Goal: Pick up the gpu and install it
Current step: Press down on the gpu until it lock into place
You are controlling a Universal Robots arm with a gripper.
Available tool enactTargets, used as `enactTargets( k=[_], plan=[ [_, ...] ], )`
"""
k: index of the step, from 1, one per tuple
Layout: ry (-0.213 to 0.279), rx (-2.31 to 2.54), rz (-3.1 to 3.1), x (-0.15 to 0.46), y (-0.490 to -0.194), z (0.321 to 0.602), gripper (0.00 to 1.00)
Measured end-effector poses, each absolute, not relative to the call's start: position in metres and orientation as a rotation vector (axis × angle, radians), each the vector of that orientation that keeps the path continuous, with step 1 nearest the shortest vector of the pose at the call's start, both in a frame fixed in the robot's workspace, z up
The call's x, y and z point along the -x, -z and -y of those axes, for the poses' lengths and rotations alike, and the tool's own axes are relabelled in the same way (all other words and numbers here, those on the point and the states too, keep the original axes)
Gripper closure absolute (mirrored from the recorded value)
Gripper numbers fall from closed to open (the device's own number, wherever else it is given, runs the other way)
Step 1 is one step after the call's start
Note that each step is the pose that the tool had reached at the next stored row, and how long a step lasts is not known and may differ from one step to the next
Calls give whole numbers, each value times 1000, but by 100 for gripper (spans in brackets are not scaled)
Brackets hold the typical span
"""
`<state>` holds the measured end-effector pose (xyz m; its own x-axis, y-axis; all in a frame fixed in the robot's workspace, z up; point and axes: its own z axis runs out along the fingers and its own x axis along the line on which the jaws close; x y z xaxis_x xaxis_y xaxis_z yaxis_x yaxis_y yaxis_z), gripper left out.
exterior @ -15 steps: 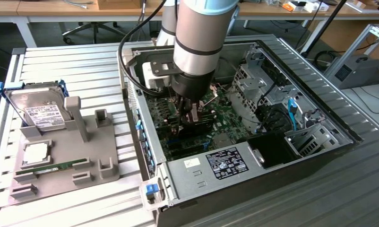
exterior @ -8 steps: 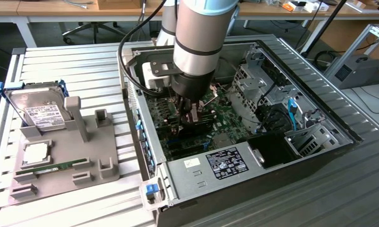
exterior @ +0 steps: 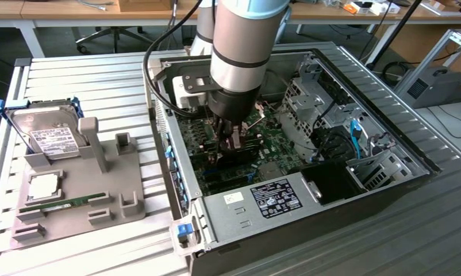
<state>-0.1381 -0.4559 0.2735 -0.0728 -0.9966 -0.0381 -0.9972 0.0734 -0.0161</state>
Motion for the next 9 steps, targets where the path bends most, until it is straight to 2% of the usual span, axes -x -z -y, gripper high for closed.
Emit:
enactTargets(
  k=[9],
  plan=[
    [-22,2112,-2273,139,-273,456,89]
  ],
)
